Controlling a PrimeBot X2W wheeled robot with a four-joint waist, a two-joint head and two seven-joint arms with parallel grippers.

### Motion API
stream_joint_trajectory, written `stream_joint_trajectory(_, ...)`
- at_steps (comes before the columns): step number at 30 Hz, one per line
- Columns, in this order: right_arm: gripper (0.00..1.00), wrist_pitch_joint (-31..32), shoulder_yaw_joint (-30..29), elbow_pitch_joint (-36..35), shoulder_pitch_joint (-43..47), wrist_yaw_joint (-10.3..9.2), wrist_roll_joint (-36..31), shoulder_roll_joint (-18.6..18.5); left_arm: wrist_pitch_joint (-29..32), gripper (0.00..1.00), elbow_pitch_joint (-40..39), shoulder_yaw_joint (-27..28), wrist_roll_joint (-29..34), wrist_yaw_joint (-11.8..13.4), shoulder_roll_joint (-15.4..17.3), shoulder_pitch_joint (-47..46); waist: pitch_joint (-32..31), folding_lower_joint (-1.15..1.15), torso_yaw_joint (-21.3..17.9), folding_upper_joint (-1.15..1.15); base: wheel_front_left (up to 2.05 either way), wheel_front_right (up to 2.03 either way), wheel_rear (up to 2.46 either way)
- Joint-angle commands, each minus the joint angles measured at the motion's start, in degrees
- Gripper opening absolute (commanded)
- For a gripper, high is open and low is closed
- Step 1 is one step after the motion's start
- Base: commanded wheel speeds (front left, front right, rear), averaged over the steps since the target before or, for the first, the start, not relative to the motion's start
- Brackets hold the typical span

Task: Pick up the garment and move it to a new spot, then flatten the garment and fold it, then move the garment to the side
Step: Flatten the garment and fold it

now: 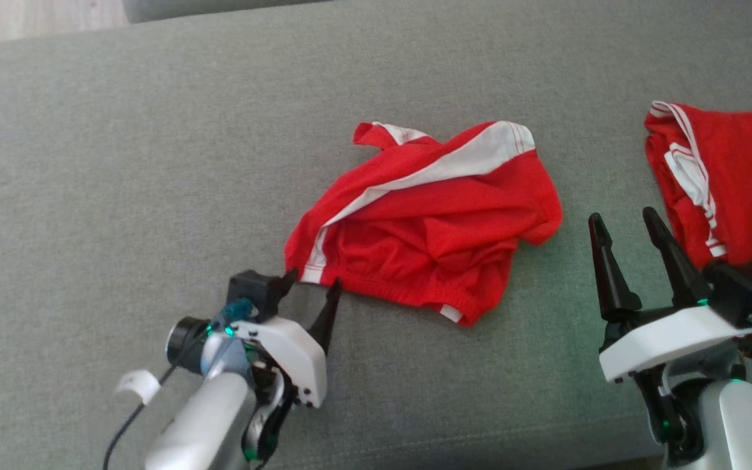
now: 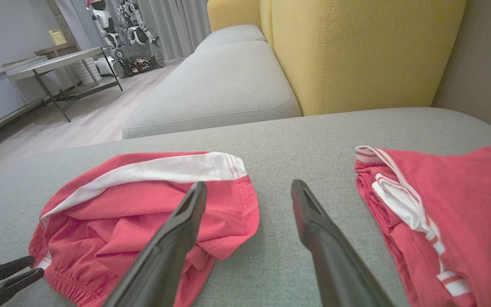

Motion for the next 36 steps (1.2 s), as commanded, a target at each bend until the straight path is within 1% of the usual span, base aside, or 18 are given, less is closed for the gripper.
stream_joint_trajectory(1, 1.00, -0.6, 1.3, -1.8, -2.5, -0.05, 0.5, -0.5, -0.2, 1.00, -1.1, 2.4, -0.3, -0.3, 0.1, -2.8, 0.4, 0.00, -0.4, 0.00, 0.00, 0.00, 0.00)
stream_joint_trajectory(5, 1.00, -0.8, 1.1, -1.5, -2.8, -0.05, 0.6, -0.5, 0.7, 1.00, 3.0, 2.9, -1.2, -0.4, -0.2, -4.1, 0.9, 0.00, -0.7, 0.00, 0.00, 0.00, 0.00)
stream_joint_trajectory(6, 1.00, -0.8, 1.1, -1.4, -2.8, -0.05, 0.6, -0.5, 1.1, 0.98, 4.0, 3.0, -1.5, -0.5, -0.2, -4.4, 1.0, 0.00, -0.7, 0.00, 0.00, 0.00, 0.00)
stream_joint_trajectory(8, 1.00, -0.9, 1.1, -1.4, -2.9, -0.05, 0.6, -0.4, 1.7, 0.76, 5.6, 3.0, -2.0, -0.7, -0.4, -4.7, 1.1, 0.00, -0.7, 0.00, 0.00, 0.00, 0.00)
stream_joint_trajectory(9, 1.00, -0.9, 1.1, -1.3, -2.9, -0.05, 0.7, -0.4, 1.8, 0.49, 6.2, 2.9, -2.1, -0.8, -0.4, -4.8, 1.1, 0.00, -0.7, 0.00, 0.00, 0.00, 0.00)
stream_joint_trajectory(10, 1.00, -0.8, 1.1, -1.2, -2.9, -0.05, 0.7, -0.4, 1.7, 0.35, 6.7, 2.9, -2.2, -0.9, -0.5, -5.0, 1.1, 0.00, -0.7, 0.00, 0.00, 0.00, 0.00)
stream_joint_trajectory(11, 1.00, -0.8, 1.1, -1.1, -3.0, -0.05, 0.8, -0.4, 1.7, 0.12, 7.2, 2.8, -2.3, -1.0, -0.5, -5.1, 1.1, 0.00, -0.7, 0.00, 0.00, 0.00, 0.00)
stream_joint_trajectory(12, 1.00, -0.8, 1.1, -1.1, -3.0, -0.05, 0.8, -0.4, 1.5, 0.00, 7.6, 2.8, -2.4, -1.2, -0.5, -5.3, 1.0, 0.00, -0.6, 0.00, 0.00, 0.00, 0.00)
stream_joint_trajectory(19, 1.00, -0.7, 0.6, -0.7, -3.5, -0.05, 0.8, -0.5, 0.6, 0.00, 9.5, 1.9, -2.2, -2.1, -0.4, -6.2, 0.9, 0.00, 0.1, 0.00, 0.00, 0.00, 0.00)
stream_joint_trajectory(25, 1.00, -0.8, 0.4, -0.7, -3.5, -0.05, 0.8, -0.5, -2.9, 0.00, 9.0, 1.9, -2.1, -2.2, -0.5, -6.4, 0.4, 0.00, 0.3, 0.00, 0.00, 0.00, 0.00)
stream_joint_trajectory(31, 1.00, -0.9, 0.2, -0.6, -3.2, -0.05, 0.8, -0.5, -6.1, 0.00, 7.2, 2.6, -2.4, -1.7, -0.2, -6.0, -0.3, 0.00, 0.6, 0.00, 0.00, 0.00, 0.00)
stream_joint_trajectory(36, 1.00, -0.9, -0.1, -0.8, -3.0, -0.05, 0.8, -0.5, -8.4, 0.00, 4.1, 3.7, -2.7, -0.7, 0.6, -5.1, -0.8, 0.00, 1.0, 0.00, 0.00, 0.00, 0.00)
